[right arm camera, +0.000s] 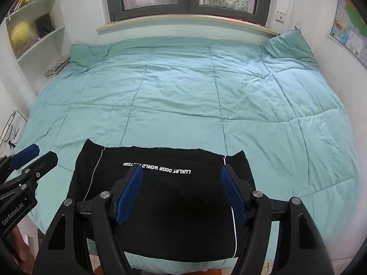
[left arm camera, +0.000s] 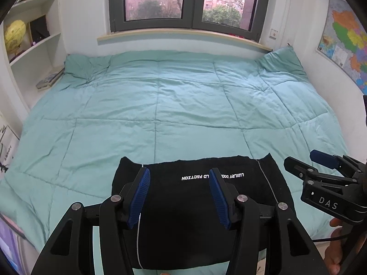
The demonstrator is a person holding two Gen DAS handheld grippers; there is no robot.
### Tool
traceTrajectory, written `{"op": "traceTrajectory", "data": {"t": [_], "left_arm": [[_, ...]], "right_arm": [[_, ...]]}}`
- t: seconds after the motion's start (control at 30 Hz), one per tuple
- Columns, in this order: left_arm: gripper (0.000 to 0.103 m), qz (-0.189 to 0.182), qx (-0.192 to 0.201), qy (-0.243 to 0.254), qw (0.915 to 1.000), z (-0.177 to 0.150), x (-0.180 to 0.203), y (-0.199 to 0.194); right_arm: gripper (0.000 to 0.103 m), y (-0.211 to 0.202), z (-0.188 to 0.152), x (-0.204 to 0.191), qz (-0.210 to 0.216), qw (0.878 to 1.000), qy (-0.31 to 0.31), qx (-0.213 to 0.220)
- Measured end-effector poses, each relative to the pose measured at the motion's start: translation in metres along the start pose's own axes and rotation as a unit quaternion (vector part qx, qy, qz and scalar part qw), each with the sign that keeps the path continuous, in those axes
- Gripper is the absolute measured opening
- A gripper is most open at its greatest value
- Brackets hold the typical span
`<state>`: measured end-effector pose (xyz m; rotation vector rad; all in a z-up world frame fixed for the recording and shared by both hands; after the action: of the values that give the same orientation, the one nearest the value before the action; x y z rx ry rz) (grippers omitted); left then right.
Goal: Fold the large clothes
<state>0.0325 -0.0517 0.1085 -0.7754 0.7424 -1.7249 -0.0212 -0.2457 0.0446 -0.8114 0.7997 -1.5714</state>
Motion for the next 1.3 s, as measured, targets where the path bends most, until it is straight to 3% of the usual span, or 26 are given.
{"op": "traceTrajectory", "data": {"t": [1.3], "left_arm": [[0.055, 0.009, -0.038, 0.008, 0.9992, -0.012, -0.001, 0.023]], "right_arm": [[0.072, 0.034, -0.01, -0.016, 0.016, 0.999, -0.006, -0.045]]}}
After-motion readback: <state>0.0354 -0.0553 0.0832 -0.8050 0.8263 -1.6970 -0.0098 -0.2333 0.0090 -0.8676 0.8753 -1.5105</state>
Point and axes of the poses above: each gripper's, at about its wrist camera, not at the fingertips, and y roughly the way its jaws point, x to its right, z to its top, the point moved 7 cm from there along y, roughly the way its jaws point, and after that the axes turned 3 degrees about -y, right-handed, at the moved point
